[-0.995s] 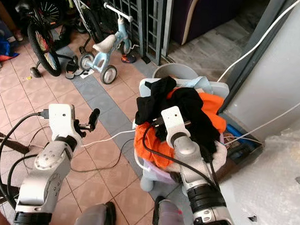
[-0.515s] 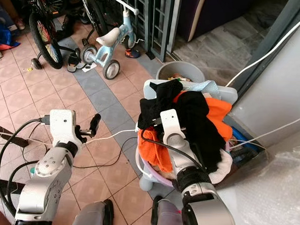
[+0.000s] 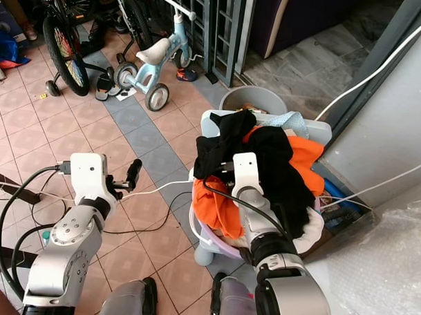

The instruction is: Clothes washing

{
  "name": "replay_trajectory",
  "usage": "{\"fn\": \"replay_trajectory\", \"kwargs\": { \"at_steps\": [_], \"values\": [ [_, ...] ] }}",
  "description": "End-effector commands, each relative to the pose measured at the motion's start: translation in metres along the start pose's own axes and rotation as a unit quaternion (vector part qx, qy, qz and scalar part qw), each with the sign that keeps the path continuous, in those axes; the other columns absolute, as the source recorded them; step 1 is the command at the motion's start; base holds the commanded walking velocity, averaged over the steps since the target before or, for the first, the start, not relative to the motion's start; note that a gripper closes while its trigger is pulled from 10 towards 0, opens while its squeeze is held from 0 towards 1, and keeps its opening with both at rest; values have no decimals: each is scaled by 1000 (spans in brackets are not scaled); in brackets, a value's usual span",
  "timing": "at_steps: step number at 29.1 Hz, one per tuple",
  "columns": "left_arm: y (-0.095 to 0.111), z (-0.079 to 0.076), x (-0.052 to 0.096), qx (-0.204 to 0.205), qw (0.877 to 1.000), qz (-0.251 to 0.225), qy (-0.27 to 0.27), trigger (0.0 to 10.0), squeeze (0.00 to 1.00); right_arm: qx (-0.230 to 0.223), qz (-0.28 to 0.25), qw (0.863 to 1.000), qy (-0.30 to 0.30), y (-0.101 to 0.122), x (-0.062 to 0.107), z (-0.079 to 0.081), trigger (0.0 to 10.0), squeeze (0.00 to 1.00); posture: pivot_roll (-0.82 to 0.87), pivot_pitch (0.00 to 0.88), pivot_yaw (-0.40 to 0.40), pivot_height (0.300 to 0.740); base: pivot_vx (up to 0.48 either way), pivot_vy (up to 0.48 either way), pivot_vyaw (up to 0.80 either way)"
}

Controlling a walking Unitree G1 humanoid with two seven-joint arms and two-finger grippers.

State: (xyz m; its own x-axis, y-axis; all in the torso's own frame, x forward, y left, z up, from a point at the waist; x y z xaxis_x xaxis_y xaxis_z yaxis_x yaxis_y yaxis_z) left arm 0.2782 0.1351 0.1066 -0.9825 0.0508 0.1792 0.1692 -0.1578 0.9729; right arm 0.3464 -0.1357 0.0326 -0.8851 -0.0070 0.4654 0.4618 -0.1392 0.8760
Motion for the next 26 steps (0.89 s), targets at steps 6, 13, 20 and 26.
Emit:
{"fn": "replay_trajectory", "kwargs": {
  "at_steps": [6, 13, 20, 26],
  "values": [
    [-7, 0, -3, 13, 1000, 16, -7, 10000, 0, -25, -7, 1000, -11, -3, 4, -12, 0, 0, 40, 158, 8, 740, 0, 0, 0],
    [-6, 0, -5, 11, 1000, 13, -4, 10000, 0, -77, -71, 995, -3, 20, 10, -12, 0, 0, 38, 147, 6, 740, 0, 0, 0],
    [-15, 6, -5, 15, 999, 45, 25, 10000, 0, -86, -175, 980, 42, 57, 35, -11, 0, 0, 28, 146, -2, 740, 0, 0, 0],
    [-12, 3, -6, 8, 999, 35, 16, 10000, 0, -71, -237, 966, 70, 77, 61, -14, 0, 0, 13, 144, 2, 740, 0, 0, 0]
  ]
}}
Point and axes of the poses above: a point about 5 cm out from each wrist's last joint towards the gripper, its own x axis pointing back from the gripper into the wrist, its own y axis along the axis of the wrist's last joint, z = x × y, the point moved 2 cm from there along -x, pointing out of the wrist towards the gripper, and after that the axes turned 13 degrees about -x, right-handed, at the moved point
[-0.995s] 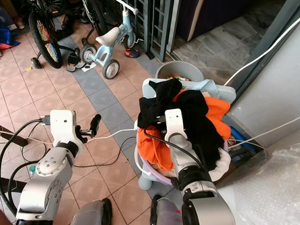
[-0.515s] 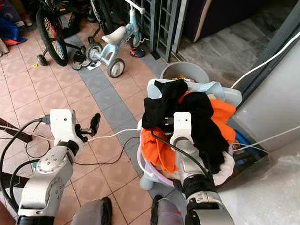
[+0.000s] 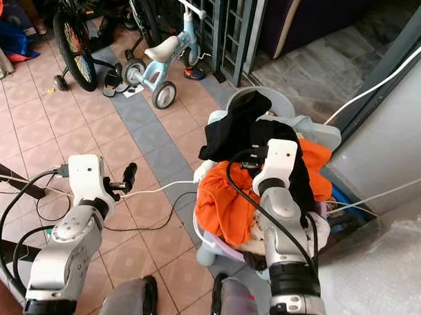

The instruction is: Clothes washing

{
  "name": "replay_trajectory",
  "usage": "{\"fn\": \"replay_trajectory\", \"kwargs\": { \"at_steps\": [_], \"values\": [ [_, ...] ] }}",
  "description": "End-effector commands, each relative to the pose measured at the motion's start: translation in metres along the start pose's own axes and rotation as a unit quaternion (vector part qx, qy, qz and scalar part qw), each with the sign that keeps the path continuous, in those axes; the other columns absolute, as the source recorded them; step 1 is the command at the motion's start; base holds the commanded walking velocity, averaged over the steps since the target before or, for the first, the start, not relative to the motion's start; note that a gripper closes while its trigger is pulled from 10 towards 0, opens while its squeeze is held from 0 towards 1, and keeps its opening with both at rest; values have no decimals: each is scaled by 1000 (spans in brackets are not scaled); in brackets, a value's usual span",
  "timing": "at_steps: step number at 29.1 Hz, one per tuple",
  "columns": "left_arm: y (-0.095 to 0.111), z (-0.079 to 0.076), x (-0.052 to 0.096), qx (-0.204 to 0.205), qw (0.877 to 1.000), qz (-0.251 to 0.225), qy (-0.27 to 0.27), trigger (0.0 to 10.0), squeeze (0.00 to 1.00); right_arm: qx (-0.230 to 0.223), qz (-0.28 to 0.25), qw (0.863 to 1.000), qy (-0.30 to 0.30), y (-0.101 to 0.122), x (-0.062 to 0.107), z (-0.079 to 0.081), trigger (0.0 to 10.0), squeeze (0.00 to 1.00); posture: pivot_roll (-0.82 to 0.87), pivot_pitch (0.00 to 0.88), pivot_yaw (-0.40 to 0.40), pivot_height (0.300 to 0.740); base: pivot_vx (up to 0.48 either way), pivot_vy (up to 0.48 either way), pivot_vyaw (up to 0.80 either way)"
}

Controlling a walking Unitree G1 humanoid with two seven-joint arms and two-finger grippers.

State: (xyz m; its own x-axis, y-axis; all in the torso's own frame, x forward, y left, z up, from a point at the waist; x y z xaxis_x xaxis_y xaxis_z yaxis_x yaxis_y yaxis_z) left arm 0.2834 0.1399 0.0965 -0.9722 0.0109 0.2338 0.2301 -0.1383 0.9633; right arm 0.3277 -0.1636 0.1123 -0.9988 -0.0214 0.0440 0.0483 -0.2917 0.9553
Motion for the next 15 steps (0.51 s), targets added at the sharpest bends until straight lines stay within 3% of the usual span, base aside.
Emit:
{"fn": "replay_trajectory", "kwargs": {
  "at_steps": [1, 3, 4, 10, 11, 12, 13, 15],
  "values": [
    [2, -2, -1, -13, 1000, -11, -5, 10000, 0, 7, -56, 997, 44, 27, 14, 7, 0, 0, 3, 139, 6, 740, 0, 0, 0],
    [3, -3, -2, -11, 1000, -16, -8, 10000, 0, 29, -69, 996, 50, 31, 21, 5, 0, 0, 1, 138, 7, 740, 0, 0, 0],
    [4, -3, -3, -18, 1000, -16, -8, 10000, 0, 60, -77, 995, 28, 32, 26, -4, 0, 0, -4, 136, 9, 740, 0, 0, 0],
    [5, -5, -7, -22, 999, -22, -6, 10000, 0, 84, -87, 992, -30, 40, 38, -22, 0, 0, -14, 129, 12, 740, 0, 0, 0],
    [4, -6, -7, -23, 999, -21, -8, 10000, 0, 87, -87, 992, -35, 41, 38, -22, 1137, 0, -23, 113, 16, 740, 0, 0, 0],
    [4, -7, -7, -23, 999, -21, -9, 10000, 0, 85, -87, 992, -37, 41, 37, -21, 1137, 0, -23, 113, 16, 740, 0, 0, 0],
    [4, -7, -7, -23, 999, -21, -9, 10000, 0, 87, -87, 992, -42, 41, 36, -22, 10000, 0, -23, 110, 15, 740, 0, 0, 0],
    [4, -9, -8, -23, 999, -23, -12, 10000, 0, 80, -81, 992, -54, 38, 33, -23, 10000, 0, -20, 107, 15, 740, 0, 0, -400]
  ]
}}
Point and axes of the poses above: a point about 5 cm out from each wrist's last joint towards the gripper, its own x axis pointing back from the gripper into the wrist, its own y axis along the axis of the wrist's last joint, z = x × y, the point moved 2 cm from there along -x, pointing out of the wrist towards the gripper, and after that the axes turned 13 degrees about -x, right-handed, at the moved point
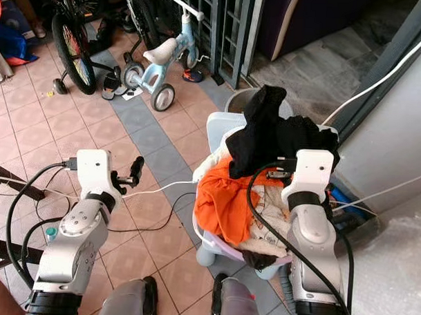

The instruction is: Clothes washing

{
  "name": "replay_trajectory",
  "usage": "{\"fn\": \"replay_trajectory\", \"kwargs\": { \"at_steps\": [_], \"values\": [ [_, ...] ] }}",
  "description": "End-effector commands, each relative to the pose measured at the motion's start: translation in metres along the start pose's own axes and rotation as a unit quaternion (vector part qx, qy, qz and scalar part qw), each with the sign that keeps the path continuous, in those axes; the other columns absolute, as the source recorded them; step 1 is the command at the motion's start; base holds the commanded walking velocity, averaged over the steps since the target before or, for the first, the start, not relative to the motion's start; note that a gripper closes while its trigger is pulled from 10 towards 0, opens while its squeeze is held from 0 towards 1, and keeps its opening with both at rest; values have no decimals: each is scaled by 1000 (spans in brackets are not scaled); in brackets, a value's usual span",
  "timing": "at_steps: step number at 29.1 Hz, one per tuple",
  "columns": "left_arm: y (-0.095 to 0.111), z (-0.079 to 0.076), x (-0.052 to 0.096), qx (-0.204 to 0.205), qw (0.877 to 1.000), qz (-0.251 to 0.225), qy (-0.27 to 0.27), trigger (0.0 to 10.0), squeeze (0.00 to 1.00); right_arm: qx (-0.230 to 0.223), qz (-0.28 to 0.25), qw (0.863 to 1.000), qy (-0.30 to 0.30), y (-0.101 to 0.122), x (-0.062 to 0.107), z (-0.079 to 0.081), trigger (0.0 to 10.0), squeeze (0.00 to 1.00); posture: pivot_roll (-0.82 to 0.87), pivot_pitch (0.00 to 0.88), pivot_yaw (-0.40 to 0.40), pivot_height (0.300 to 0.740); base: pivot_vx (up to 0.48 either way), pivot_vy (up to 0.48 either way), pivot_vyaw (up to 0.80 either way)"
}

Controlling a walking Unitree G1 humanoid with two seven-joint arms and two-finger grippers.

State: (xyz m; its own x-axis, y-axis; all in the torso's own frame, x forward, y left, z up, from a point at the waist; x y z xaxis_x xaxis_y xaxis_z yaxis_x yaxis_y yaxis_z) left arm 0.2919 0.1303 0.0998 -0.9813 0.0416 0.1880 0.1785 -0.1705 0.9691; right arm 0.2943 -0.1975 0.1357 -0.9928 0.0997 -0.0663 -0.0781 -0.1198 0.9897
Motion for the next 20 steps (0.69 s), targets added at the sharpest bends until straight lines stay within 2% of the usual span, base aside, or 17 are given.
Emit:
{"fn": "replay_trajectory", "kwargs": {
  "at_steps": [1, 14, 20],
  "values": [
    [-2, 0, -1, -6, 1000, 3, 0, 10000, 0, -5, -13, 1000, -8, 8, -3, 2, 10000, 0, -20, 107, 15, 740, 0, 0, -800],
    [-3, -1, -2, -4, 1000, 0, 2, 10000, 0, 5, -11, 1000, 4, 6, -8, 8, 10000, 0, -13, 97, 11, 740, 0, 0, -793],
    [-2, -1, -3, -4, 1000, -3, 1, 10000, 0, 12, -31, 999, 17, 13, -11, 13, 10000, 0, -13, 107, 15, 740, -256, 0, -594]
  ]
}}
Point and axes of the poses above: a point about 5 cm out from each wrist's last joint towards the gripper, its own x axis pointing back from the gripper into the wrist, its own y axis along the axis of the wrist's last joint, z = x × y, the point moved 2 cm from there along -x, pointing out of the wrist towards the gripper, and after that the axes turned 13 degrees about -x, right-handed, at the moved point
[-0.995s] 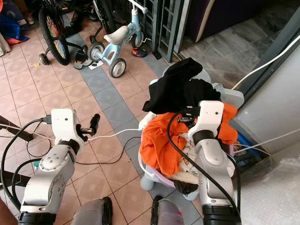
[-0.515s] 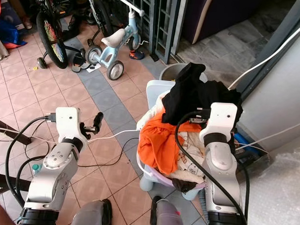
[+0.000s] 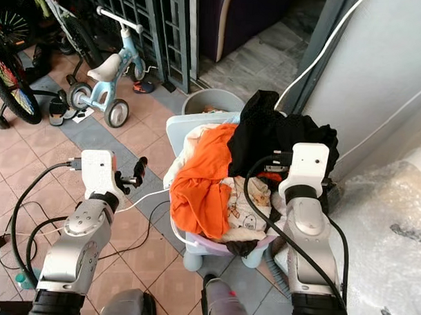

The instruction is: Clothes washing

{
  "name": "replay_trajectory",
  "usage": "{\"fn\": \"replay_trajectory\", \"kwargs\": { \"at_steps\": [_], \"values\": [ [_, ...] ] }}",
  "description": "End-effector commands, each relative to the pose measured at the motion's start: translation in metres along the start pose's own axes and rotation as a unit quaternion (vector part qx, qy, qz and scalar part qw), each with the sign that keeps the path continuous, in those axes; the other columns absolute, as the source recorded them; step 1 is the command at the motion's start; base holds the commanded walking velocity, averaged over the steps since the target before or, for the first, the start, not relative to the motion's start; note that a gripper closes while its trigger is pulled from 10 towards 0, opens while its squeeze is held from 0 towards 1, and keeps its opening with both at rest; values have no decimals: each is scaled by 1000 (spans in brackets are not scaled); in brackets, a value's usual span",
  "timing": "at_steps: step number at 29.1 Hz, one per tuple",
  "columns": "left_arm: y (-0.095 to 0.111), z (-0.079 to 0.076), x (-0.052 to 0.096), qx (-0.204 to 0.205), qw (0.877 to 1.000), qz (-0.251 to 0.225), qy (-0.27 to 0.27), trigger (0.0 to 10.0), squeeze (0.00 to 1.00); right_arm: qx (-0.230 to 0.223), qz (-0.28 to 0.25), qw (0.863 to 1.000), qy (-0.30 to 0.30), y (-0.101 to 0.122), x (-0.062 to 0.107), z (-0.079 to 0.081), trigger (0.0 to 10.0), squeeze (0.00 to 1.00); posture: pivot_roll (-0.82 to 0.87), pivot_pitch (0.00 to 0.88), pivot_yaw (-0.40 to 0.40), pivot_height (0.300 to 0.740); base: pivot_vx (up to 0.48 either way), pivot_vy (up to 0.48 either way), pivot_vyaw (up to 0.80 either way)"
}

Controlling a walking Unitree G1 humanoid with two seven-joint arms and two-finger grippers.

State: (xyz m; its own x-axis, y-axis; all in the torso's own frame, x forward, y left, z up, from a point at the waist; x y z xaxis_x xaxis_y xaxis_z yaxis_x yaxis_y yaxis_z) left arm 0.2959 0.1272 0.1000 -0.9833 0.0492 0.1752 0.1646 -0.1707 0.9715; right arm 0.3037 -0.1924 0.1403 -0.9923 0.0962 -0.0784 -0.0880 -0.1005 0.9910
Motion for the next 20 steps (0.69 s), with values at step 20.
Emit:
{"fn": "replay_trajectory", "kwargs": {
  "at_steps": [20],
  "values": [
    [-2, 0, -2, 4, 1000, 4, 4, 10000, 0, 4, -37, 999, 31, 15, -12, 21, 10000, 0, -11, 106, 9, 740, -144, 0, -480]
  ]
}}
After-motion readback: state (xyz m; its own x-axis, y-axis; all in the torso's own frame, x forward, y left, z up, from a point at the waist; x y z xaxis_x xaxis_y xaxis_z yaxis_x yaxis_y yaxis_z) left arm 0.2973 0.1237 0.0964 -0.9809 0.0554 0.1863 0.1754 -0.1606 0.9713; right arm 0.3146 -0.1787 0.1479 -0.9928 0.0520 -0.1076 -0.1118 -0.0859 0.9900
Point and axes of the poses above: a point about 5 cm out from each wrist's last joint towards the gripper, its own x axis pointing back from the gripper into the wrist, its own y axis along the axis of the wrist's last joint, z = x × y, the point moved 2 cm from there along -x, pointing out of the wrist towards the gripper, and after that the axes turned 13 degrees about -x, right-handed, at the moved point
